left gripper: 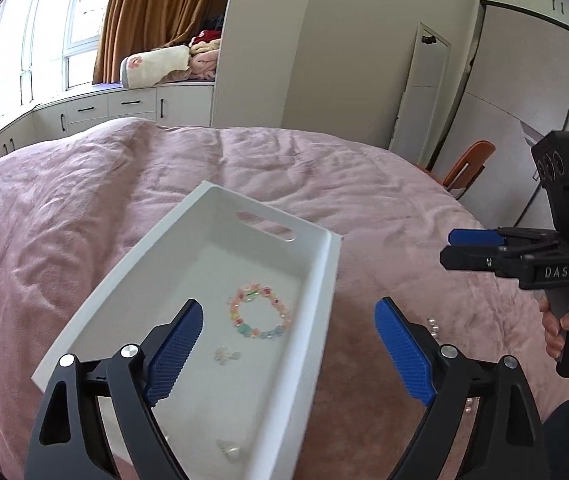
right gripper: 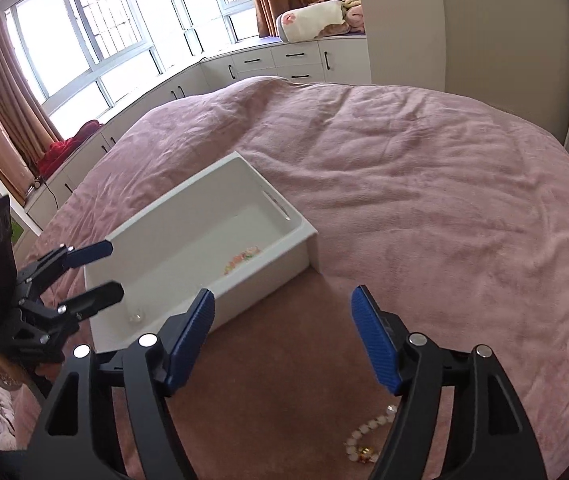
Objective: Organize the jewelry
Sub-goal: 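Grasp the white jade-bead bracelet with the left gripper while the right grasps the pearl earring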
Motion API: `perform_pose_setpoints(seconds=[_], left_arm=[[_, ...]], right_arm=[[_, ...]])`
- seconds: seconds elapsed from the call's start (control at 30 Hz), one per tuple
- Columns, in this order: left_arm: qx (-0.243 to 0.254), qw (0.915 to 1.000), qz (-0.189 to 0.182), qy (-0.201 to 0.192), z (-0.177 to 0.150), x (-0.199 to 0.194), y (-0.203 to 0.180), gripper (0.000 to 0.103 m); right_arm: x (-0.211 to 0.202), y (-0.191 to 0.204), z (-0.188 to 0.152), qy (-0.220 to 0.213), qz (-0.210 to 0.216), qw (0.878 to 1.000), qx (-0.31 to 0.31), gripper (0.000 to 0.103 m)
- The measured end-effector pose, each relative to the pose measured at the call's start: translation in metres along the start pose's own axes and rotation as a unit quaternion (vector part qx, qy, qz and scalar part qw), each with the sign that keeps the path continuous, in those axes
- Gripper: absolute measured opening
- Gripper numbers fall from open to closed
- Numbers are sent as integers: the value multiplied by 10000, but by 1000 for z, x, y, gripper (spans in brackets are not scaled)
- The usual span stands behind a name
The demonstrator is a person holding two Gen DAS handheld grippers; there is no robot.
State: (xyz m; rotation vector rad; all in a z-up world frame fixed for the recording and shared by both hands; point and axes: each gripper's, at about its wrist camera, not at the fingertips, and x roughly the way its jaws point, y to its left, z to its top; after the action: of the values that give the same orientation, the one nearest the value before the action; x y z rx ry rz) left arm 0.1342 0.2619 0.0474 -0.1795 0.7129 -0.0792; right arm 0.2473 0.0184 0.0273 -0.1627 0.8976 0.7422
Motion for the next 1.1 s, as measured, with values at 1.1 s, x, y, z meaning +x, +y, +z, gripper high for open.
perform_pose_setpoints(seconds=[1.1], left_arm=[[2109,9581,-550,1861,-84,171,-206,84]], right_arm=[[12,-59,-232,1406,-335,9747,-1703,53]])
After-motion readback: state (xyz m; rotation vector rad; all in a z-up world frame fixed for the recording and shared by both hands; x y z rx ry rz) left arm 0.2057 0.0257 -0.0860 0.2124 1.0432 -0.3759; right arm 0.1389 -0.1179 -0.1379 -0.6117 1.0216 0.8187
